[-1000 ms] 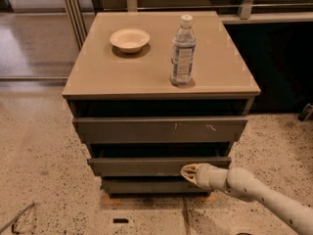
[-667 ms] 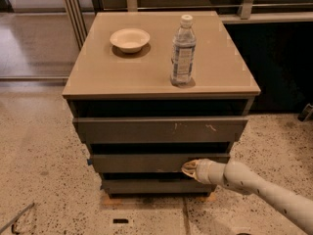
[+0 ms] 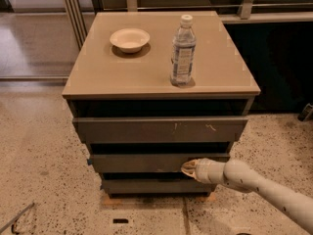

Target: Close middle drawer

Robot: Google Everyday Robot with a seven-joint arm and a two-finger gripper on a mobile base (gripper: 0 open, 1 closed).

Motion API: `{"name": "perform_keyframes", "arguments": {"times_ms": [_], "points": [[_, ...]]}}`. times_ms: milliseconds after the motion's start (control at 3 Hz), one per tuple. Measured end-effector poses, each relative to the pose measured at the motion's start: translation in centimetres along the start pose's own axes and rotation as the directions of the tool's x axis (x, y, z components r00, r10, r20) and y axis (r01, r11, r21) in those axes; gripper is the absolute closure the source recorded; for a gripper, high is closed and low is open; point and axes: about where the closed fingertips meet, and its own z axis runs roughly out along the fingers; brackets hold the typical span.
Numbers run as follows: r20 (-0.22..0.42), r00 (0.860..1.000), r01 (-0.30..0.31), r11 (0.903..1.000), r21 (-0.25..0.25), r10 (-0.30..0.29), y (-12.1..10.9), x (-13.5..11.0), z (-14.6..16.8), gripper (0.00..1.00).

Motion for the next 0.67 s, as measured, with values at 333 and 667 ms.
{"name": "perform_keyframes", "arguments": {"times_ms": [333, 667], "points": [[0.029, 0.999, -0.027, 0.9918, -0.125, 0.031, 1.4, -1.1, -1.1, 1.00], [0.051, 0.997, -0.050, 0.9668, -0.251, 0.064, 3.9, -2.3, -3.0, 1.00]]}}
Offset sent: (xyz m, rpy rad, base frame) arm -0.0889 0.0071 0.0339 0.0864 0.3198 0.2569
